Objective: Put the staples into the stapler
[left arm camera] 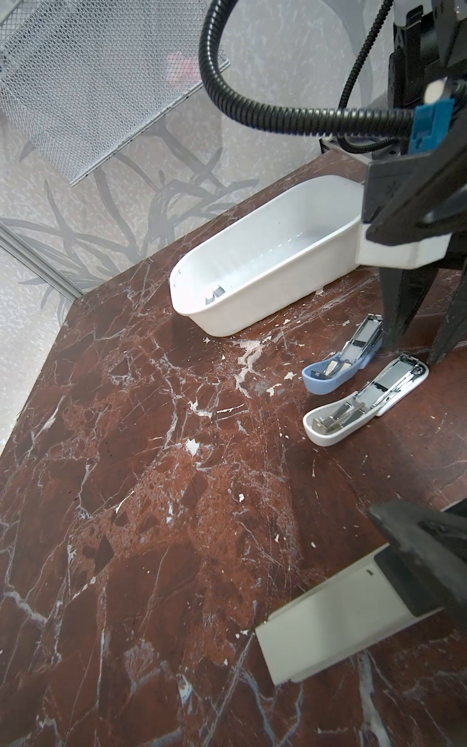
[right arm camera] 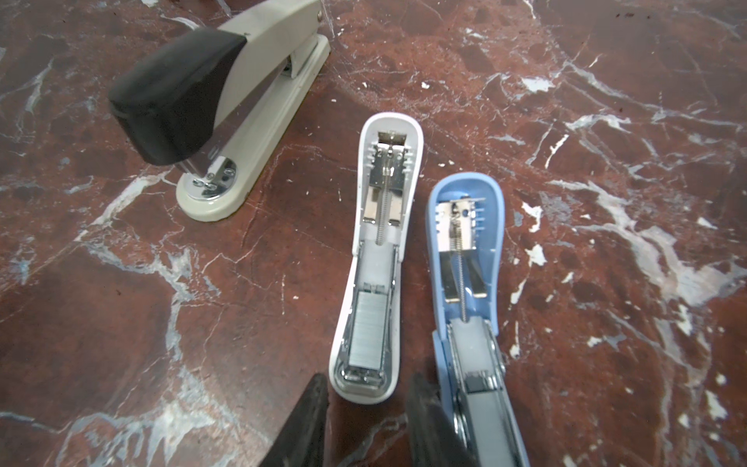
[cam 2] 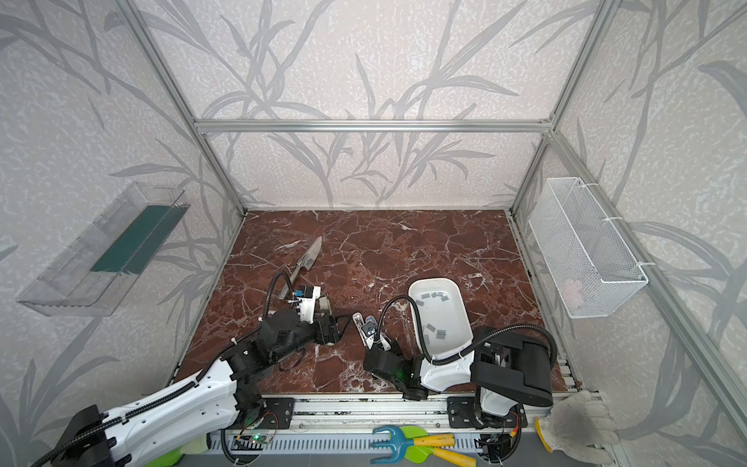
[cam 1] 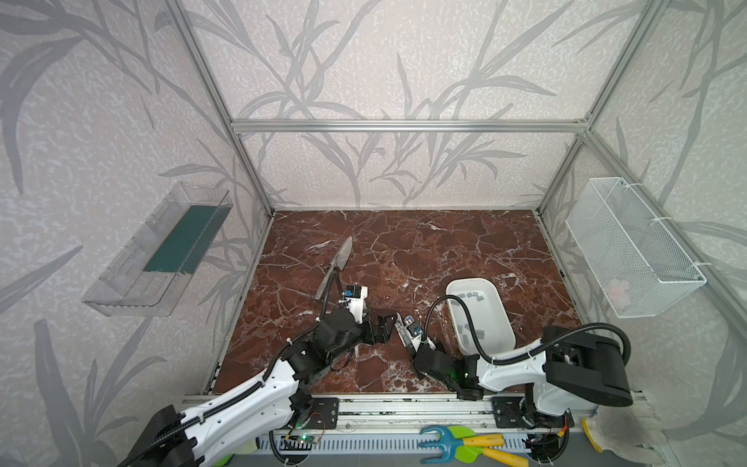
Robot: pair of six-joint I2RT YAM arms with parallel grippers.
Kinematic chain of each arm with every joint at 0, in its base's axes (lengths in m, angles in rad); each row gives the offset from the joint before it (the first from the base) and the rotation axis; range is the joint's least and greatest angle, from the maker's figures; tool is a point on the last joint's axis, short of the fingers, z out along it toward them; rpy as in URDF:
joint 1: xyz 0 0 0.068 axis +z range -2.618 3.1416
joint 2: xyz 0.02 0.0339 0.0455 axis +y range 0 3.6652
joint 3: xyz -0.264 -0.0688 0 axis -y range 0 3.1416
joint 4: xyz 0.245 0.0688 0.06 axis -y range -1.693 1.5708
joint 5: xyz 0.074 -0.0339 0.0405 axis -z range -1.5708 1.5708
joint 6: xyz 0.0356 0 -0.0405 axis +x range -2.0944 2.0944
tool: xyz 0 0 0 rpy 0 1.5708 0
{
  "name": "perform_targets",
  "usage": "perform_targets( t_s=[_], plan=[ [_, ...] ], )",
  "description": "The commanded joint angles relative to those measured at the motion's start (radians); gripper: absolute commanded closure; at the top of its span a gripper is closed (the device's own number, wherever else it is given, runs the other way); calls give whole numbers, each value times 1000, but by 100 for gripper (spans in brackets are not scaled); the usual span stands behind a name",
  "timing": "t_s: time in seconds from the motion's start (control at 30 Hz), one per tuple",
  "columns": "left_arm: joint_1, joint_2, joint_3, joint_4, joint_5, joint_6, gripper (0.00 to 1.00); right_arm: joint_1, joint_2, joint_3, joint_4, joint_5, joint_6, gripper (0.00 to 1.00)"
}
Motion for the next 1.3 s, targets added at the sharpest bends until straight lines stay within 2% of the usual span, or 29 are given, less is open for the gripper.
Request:
perform_targets(
  t_s=[0.0,0.17,0.6,0.83,1.13,1.27],
  plan=[
    [2,-11,-20,26,-8,11,1,2,22,31,42,12,8,67],
    [1,-6,-23,29,-16,16,1,3,38,50,25,30,13,74],
    [2,5,-29,40,-24,11,1,3,95,68,45,51,36,76],
    [2,11,-43,59,-42,-10,1,2,89,51,44,64,46,82],
    [2,103,-38,126,-18,-41,1,2,71,23,55,67,61,85],
    [2,196,7,135,38,-35,1,2,65,16,66,64,64,86]
  ],
)
